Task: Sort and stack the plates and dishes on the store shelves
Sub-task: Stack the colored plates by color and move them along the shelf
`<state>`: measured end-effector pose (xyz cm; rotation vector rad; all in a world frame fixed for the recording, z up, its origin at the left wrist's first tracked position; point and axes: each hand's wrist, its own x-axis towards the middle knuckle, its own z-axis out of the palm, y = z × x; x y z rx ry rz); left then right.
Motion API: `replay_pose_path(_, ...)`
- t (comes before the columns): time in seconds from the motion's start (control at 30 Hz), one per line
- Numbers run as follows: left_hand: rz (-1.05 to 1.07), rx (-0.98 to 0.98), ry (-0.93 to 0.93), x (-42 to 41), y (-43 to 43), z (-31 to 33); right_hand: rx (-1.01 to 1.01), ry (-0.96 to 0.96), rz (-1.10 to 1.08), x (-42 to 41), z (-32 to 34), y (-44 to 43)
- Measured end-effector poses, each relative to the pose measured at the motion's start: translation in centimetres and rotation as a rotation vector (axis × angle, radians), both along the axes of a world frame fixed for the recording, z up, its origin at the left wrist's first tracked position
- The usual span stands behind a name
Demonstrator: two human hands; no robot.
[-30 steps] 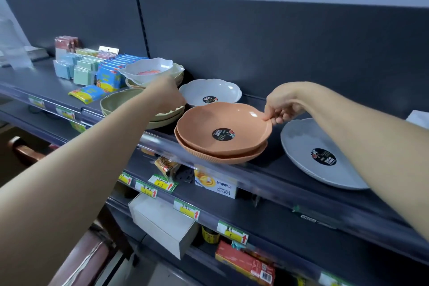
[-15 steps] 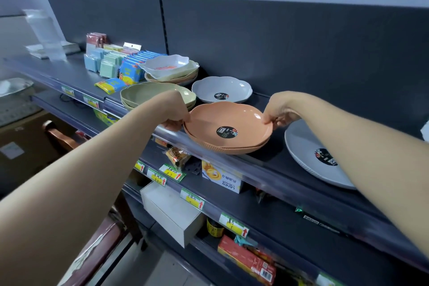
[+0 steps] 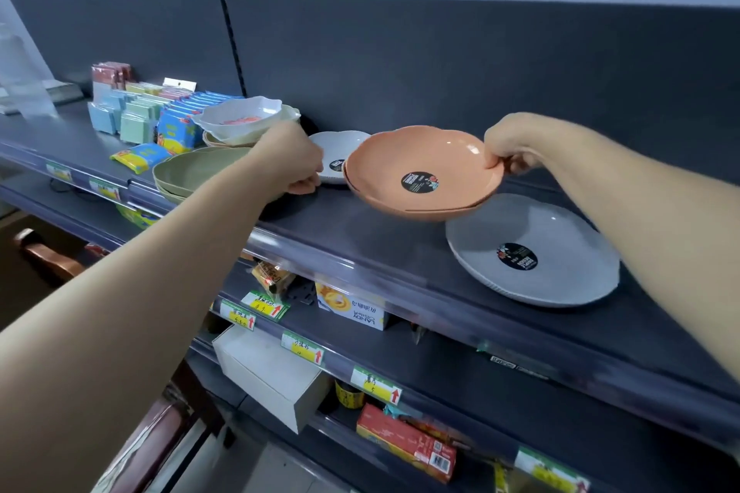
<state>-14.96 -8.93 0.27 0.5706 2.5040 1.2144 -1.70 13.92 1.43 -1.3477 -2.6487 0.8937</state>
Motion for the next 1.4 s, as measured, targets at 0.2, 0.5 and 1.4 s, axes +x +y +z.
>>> replay_pose_path(0.2,-0.277,-0.101,-0.053,4.3,5.2,-1.5,0.012,0.056,-0.261,5.1,1.6,4.8)
replay_pose_path(0.5,-0.458,-0.193,-0.164,8.6,10.8,-4.4,0.024,0.112,-0.486,12.1,0.7,7.6)
replay_pose_path(1.4,-0.041,-0.090,-0.084,1.2,3.0,-0.2,0.298,-0.215,-0.482,11.3,-4.0,6.6)
